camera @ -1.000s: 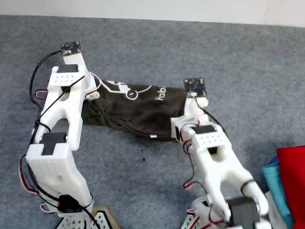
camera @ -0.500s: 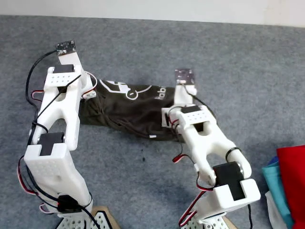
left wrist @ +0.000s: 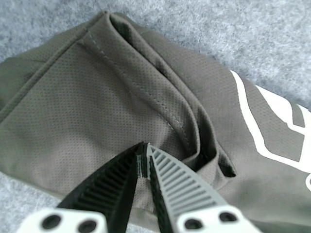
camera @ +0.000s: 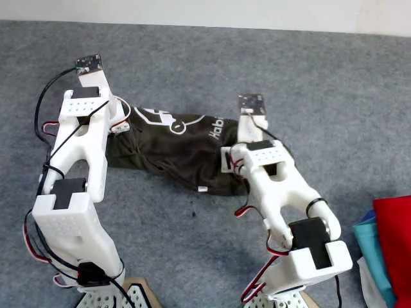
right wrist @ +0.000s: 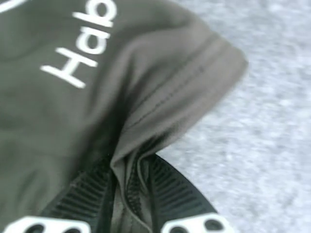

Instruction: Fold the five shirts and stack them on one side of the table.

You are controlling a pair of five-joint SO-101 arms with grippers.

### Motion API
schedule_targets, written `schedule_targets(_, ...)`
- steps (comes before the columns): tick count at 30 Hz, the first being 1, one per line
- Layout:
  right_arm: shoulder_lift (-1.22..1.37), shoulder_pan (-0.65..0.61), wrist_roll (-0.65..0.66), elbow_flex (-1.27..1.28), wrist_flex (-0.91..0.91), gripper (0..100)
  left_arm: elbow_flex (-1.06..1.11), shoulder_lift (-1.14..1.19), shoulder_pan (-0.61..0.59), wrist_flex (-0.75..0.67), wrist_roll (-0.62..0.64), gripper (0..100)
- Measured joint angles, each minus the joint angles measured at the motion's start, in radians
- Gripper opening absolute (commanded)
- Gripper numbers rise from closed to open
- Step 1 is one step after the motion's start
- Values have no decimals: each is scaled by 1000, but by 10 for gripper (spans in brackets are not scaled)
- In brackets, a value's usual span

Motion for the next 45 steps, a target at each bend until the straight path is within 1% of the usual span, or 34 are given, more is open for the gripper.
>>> schedule_targets(3, 0, 43, 0, 0, 0, 8, -5, 0, -28, 8, 0, 80)
schedule_targets(6, 2, 86, 0, -11, 18, 8, -48, -2, -51, 97, -9, 131)
schedule_targets(9, 2, 120, 0, -57, 69, 8, -58, -12, -61, 147, -9, 153)
schedule_targets(14, 2, 180, 0, -78, 89, 8, -66, -18, -66, 173, -11, 155)
schedule_targets(19, 2, 235, 0, -78, 107, 8, -86, -18, -120, 199, -11, 155)
schedule_targets(22, 2, 288, 0, -78, 126, 7, -87, -18, -166, 199, 34, 155)
schedule_targets(28, 2, 453, 37, -153, 164, 7, -84, -18, -227, 199, 118, 155)
schedule_targets(31, 2, 474, 46, -210, 189, 7, -57, -18, -227, 160, 152, 155)
schedule_targets(35, 2, 459, 49, -364, 311, 7, -28, -18, -235, 107, 176, 155)
schedule_targets(37, 2, 419, 49, -450, 374, 7, -21, -18, -238, 92, 190, 155)
schedule_targets(41, 2, 269, 49, -574, 439, 7, -21, -18, -255, 86, 207, 155)
schedule_targets(45, 12, 68, 49, -626, 445, 7, -21, -18, -256, 86, 207, 155)
